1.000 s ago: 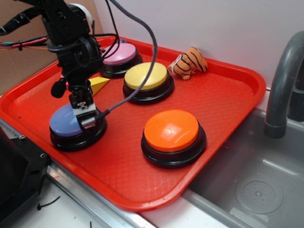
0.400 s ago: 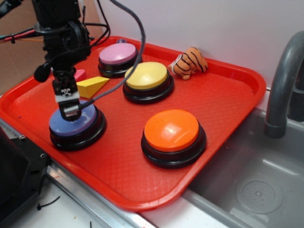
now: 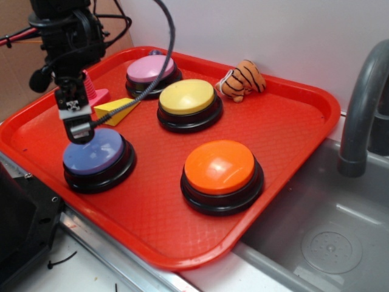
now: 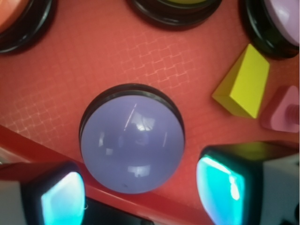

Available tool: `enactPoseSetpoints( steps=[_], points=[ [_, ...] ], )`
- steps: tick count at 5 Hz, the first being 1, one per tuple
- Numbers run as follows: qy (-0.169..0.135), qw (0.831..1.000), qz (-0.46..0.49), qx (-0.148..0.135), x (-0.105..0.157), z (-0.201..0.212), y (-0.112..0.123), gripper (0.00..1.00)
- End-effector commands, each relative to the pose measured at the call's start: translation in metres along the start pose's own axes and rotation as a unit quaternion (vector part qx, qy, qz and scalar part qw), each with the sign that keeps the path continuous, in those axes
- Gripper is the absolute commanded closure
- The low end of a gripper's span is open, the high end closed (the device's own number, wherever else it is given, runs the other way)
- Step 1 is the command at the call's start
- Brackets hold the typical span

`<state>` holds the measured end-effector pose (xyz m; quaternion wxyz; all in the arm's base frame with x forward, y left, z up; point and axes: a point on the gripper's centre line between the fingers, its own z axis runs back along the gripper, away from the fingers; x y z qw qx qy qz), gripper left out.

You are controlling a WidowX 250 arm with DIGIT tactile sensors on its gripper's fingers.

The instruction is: Push the purple button.

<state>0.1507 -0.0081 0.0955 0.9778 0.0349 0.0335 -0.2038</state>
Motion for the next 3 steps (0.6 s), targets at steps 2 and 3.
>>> enactPoseSetpoints(
  steps=[2, 3],
  points=[
    [-0.023, 1.000, 0.011, -0.004, 0.007, 0.048, 0.000, 0.00],
    [-0.032, 0.999, 0.020, 0.003, 0.004, 0.070, 0.003, 0.00]
  ],
)
